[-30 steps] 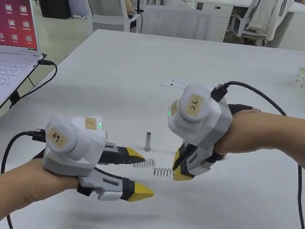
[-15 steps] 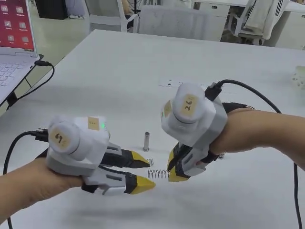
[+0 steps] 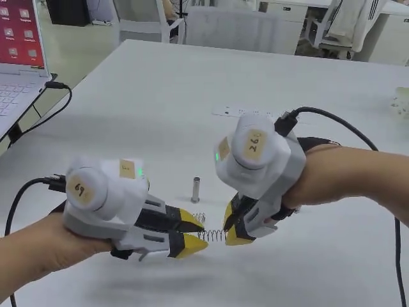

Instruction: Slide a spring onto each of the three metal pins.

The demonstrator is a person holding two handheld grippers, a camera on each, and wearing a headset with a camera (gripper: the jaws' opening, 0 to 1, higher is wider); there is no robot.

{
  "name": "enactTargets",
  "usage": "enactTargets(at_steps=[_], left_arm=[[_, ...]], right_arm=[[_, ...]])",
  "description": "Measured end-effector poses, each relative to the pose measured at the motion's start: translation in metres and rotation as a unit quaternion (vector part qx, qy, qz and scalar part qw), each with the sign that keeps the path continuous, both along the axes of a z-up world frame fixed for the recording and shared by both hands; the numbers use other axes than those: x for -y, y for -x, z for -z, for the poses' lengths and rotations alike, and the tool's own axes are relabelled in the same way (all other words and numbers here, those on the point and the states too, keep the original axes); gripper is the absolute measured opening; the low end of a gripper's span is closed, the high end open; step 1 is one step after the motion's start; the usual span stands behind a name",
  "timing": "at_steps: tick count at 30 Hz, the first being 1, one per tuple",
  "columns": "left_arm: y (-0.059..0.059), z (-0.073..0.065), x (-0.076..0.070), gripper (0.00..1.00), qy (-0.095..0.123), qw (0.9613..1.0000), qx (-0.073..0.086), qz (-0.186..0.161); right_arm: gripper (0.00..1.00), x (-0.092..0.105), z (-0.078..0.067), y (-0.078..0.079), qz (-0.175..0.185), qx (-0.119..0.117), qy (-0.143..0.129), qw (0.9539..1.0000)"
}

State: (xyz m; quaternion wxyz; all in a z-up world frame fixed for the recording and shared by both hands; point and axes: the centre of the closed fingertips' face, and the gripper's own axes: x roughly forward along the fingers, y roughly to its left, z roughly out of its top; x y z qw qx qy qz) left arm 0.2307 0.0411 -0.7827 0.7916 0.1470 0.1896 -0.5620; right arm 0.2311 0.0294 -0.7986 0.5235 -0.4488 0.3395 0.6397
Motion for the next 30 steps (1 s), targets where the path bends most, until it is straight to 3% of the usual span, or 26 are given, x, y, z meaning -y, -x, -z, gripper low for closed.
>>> enactTargets(at_steps=[13,22,30], left_arm=[[0.004,0.000,0.002,0.03,-0.004,0.9999,0.007,0.014],[0.007,-0.001,0.001,0.02,-0.005,0.9998,0.002,0.017],[0.008,-0.008,0.001,0.02,0.004,0.9999,0.007,0.013]], right_arm=[[0.08,0.002,-0.002,0.006,0.001,-0.012,-0.005,0.9999],[0.09,0.003,0.000,0.007,0.010,-0.018,-0.007,0.9998],[0.11,0.002,0.005,0.008,0.015,-0.026,-0.010,0.9995]])
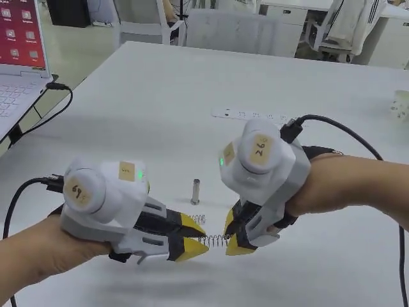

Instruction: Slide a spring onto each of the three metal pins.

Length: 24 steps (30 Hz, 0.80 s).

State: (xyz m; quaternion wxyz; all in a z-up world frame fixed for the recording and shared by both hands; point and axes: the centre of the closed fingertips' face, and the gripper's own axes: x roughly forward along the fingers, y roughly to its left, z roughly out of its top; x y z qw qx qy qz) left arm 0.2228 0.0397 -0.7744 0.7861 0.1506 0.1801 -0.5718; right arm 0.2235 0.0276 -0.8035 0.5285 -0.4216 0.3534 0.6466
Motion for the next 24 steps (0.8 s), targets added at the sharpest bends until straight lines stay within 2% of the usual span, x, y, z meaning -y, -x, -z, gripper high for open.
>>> enactTargets(at_steps=[6,13,24], left_arm=[[0.001,-0.006,0.002,0.02,0.011,0.9999,0.004,0.001],[0.000,-0.006,0.003,0.02,0.015,0.9999,0.004,0.002],[-0.002,-0.003,0.002,0.02,0.013,0.9999,0.001,-0.002]], right_arm=[[0.11,0.002,0.004,0.001,0.003,-0.005,0.001,1.0000],[0.09,0.003,0.005,-0.001,0.006,-0.005,-0.004,1.0000],[0.09,-0.004,-0.014,-0.002,0.014,-0.005,-0.033,0.9994]])
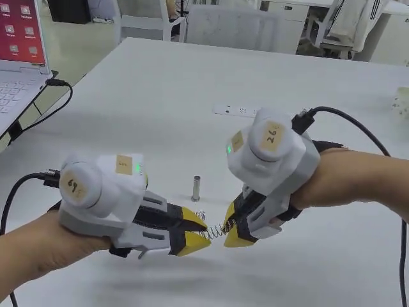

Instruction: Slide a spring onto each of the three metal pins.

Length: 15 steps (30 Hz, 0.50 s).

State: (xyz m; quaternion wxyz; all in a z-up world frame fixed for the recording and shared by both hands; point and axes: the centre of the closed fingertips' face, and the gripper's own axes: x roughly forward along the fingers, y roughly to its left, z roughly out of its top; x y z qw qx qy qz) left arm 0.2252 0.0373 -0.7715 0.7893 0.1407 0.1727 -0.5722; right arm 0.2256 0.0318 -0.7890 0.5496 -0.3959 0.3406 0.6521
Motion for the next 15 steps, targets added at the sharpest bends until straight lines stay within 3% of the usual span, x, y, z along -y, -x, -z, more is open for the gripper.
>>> enactTargets(at_steps=[15], left_arm=[[0.000,0.000,0.001,0.03,-0.001,1.0000,0.003,0.000]], right_arm=[[0.09,-0.019,-0.019,0.008,-0.005,-0.008,-0.028,0.9996]])
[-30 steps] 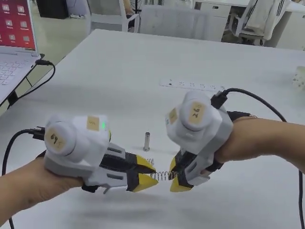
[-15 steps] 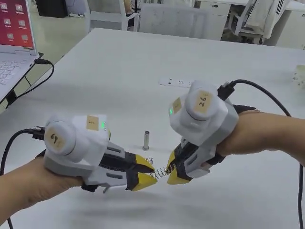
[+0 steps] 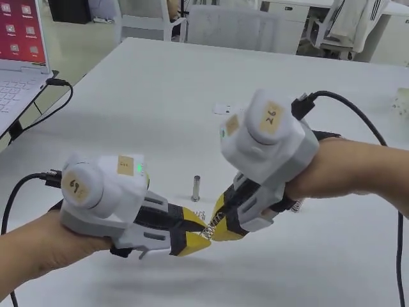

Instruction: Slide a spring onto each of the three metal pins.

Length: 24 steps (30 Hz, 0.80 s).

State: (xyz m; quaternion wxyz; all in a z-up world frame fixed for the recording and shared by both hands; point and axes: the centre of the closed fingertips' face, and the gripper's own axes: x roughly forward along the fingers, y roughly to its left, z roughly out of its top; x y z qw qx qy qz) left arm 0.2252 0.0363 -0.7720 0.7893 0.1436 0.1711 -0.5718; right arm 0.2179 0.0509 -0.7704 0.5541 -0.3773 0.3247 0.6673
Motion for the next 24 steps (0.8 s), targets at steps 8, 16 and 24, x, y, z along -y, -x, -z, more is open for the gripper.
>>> enactTargets(at_steps=[8,16,24], left_arm=[[0.0002,0.0001,0.0009,0.03,0.002,1.0000,-0.001,0.000],[0.0009,0.0014,0.0011,0.03,0.004,1.0000,-0.005,-0.001],[0.0001,0.0003,0.0018,0.04,0.009,0.9999,-0.006,-0.002]], right_arm=[[0.08,-0.0037,-0.0013,0.0012,-0.003,0.000,0.001,1.0000],[0.08,-0.0042,0.0000,0.0014,-0.004,0.000,0.006,1.0000],[0.08,-0.0033,-0.0007,-0.0004,-0.004,0.000,0.013,0.9999]])
